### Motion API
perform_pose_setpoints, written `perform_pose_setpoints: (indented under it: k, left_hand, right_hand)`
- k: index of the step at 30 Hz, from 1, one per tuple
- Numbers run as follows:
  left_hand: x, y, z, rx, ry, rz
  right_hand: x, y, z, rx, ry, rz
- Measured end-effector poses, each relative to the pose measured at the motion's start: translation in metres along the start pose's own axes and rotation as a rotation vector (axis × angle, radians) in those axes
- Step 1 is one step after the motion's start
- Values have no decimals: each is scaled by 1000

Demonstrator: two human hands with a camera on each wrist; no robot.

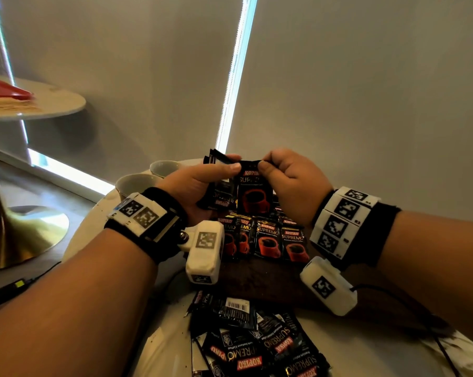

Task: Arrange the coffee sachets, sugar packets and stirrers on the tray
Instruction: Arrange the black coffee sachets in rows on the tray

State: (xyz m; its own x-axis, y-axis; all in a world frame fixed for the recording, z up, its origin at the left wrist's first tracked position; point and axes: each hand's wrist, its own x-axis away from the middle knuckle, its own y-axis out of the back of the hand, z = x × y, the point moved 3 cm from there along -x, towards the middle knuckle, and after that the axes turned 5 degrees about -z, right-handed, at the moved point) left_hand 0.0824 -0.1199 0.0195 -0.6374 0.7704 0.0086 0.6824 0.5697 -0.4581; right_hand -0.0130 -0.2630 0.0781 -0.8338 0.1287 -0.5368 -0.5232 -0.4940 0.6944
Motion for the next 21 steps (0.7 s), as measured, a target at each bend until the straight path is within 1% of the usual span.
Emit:
perform_pose_setpoints:
  k: [3, 5, 6, 9, 11, 12, 13, 14, 16, 18, 21]
  left_hand:
    - [1, -6, 3, -6, 34, 105]
    - [0, -6, 5, 16, 21, 120]
    - [0, -5, 5, 13, 10, 111]
    - [-1, -1, 3, -17, -1, 54]
    - [0, 1, 1, -9, -7, 16]
    - [0, 2, 0, -7, 1, 8]
    - [1, 2, 1, -9, 10, 13]
    - [1, 2, 1, -11, 23, 15]
    - [2, 1, 3, -18, 61, 13]
    - [3, -1, 4, -17, 95, 13]
    - [6, -6, 5, -1, 113, 58]
  right_hand:
    - [1, -4, 3, -92, -87, 40]
    - [3, -7, 5, -132, -135, 58]
    - [3, -8, 3, -127, -136, 60]
    - [7, -5, 1, -3, -28, 41]
    - [10, 2, 1, 95, 136, 68]
    - [11, 4, 3, 145, 228, 107]
    - [13, 5, 5, 187, 285, 159]
    - [13, 5, 4, 218, 314, 201]
    - [12, 4, 5, 236, 309, 270]
    - [13, 2, 6, 245, 305, 300]
    - [15, -2, 8, 255, 306, 320]
